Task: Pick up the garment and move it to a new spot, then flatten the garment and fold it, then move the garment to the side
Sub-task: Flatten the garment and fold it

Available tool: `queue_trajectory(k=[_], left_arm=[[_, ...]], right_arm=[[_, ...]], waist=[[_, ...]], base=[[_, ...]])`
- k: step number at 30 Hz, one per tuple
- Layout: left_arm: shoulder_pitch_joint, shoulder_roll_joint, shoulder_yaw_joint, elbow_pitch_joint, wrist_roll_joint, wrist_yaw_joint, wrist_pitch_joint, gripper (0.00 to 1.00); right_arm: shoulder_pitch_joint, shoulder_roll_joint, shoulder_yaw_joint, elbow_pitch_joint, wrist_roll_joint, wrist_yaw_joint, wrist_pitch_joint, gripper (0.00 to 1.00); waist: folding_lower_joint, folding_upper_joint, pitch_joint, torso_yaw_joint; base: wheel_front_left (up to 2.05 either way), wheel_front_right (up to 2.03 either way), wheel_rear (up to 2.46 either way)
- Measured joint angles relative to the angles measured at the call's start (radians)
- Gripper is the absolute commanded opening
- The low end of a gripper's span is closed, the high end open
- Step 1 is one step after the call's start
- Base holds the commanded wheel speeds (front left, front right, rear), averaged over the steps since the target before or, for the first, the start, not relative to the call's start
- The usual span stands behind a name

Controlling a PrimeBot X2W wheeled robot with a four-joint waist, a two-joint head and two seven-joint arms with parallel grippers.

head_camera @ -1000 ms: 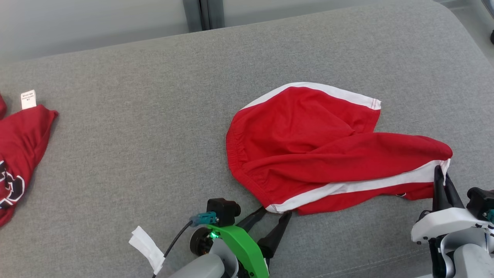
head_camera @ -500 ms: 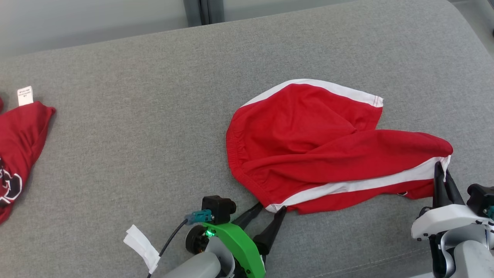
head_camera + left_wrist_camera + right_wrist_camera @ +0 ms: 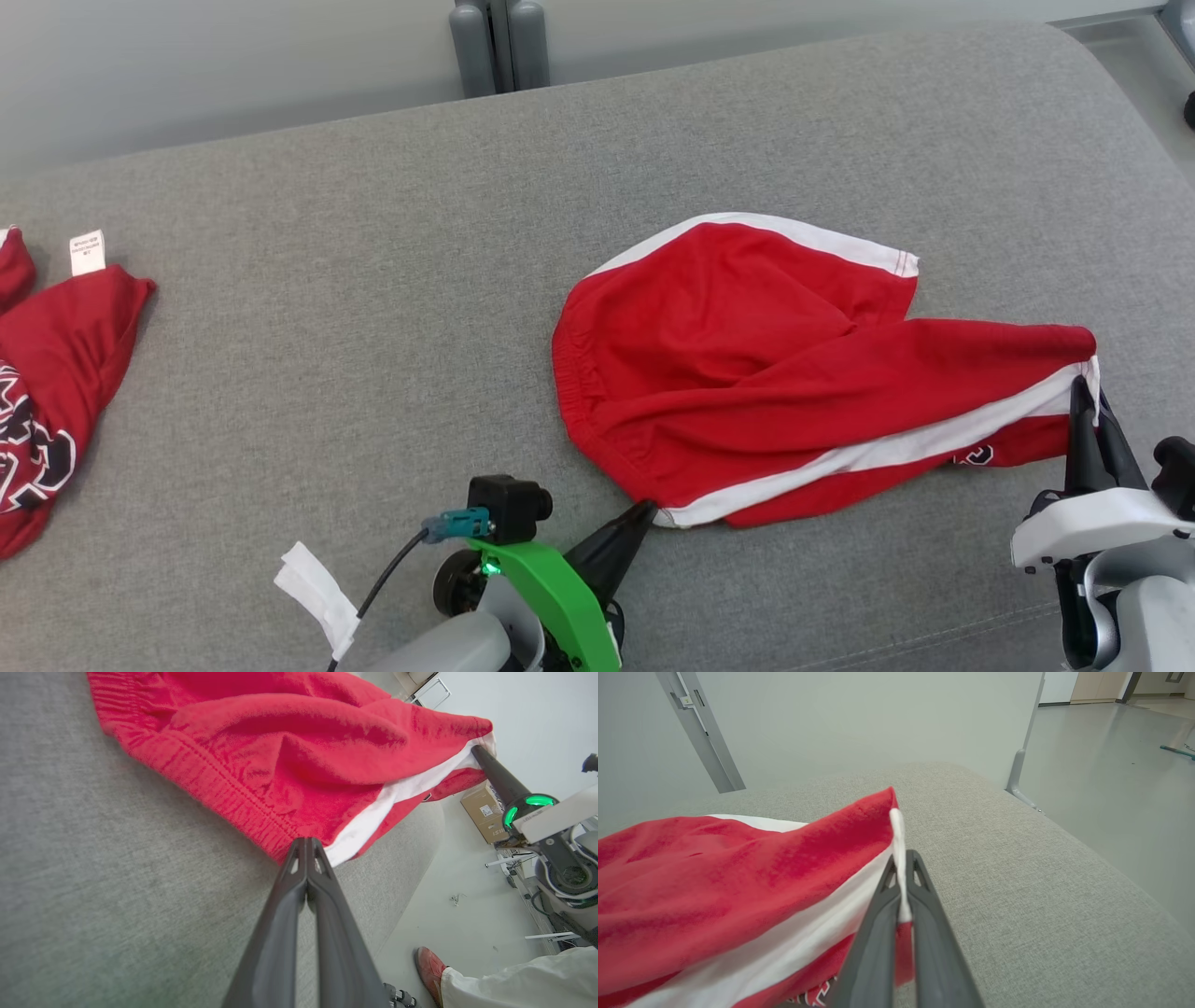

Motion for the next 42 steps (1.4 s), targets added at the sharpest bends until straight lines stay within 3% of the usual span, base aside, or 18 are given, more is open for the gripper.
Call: queue_trajectory(k=[5, 6, 7, 8, 20, 21, 22, 24, 36, 42], left_arm=[[0.000, -0.007, -0.015, 0.024, 0.008, 0.000, -0.001, 0.00], [0.001, -0.011, -0.020, 0.037, 0.013, 0.000, -0.001, 0.31], [0.001, -0.014, -0.026, 0.049, 0.014, 0.000, -0.001, 0.90], [0.002, -0.017, -0.030, 0.062, 0.016, 0.000, -0.001, 1.00], [-0.023, -0.071, -0.052, 0.129, -0.010, 0.000, -0.002, 1.00], [-0.025, -0.072, -0.052, 0.130, -0.010, 0.000, -0.002, 0.92], [-0.026, -0.074, -0.053, 0.131, -0.009, 0.000, -0.004, 0.69], [-0.030, -0.076, -0.053, 0.130, 0.002, 0.000, -0.004, 0.00], [-0.030, -0.071, 0.035, -0.017, 0.115, 0.000, -0.003, 0.00], [-0.170, 0.026, 0.057, -0.179, 0.132, 0.000, 0.004, 0.00]], right_arm=[[0.002, 0.001, 0.010, -0.004, 0.001, 0.000, 0.000, 0.00], [0.002, 0.001, 0.012, -0.004, 0.002, 0.000, 0.000, 0.00], [0.002, 0.001, 0.013, -0.004, 0.003, 0.000, 0.000, 0.00], [0.002, 0.002, 0.015, -0.004, 0.006, 0.000, 0.000, 0.00], [0.002, -0.010, 0.019, -0.002, 0.008, 0.000, 0.000, 0.00], [0.002, -0.010, 0.019, -0.001, 0.008, 0.000, 0.000, 0.00], [0.002, -0.010, 0.021, -0.001, 0.008, 0.000, 0.000, 0.00], [0.002, -0.010, 0.023, 0.001, 0.008, 0.000, 0.000, 0.00], [-0.005, -0.027, 0.017, -0.049, 0.018, 0.000, 0.000, 0.00], [-0.134, -0.094, 0.073, -0.138, 0.071, 0.000, 0.000, 0.00]], waist=[[0.0000, 0.0000, -0.013, 0.002], [0.0000, 0.0000, -0.012, 0.001], [0.0000, 0.0000, -0.011, 0.001], [0.0000, 0.0000, -0.010, 0.001], [0.0000, 0.0000, 0.014, -0.005], [0.0000, 0.0000, 0.015, -0.006], [0.0000, 0.0000, 0.016, -0.007], [0.0000, 0.0000, 0.018, -0.009], [0.0000, 0.0000, 0.023, 0.009], [0.0000, 0.0000, 0.035, 0.011]], base=[[0.00, 0.00, 0.00], [0.00, 0.00, 0.00], [0.00, 0.00, 0.00], [0.00, 0.00, 0.00], [0.00, 0.00, 0.00], [0.00, 0.00, 0.00], [0.00, 0.00, 0.00], [0.00, 0.00, 0.00], [0.00, 0.00, 0.00], [0.00, 0.00, 0.00]])
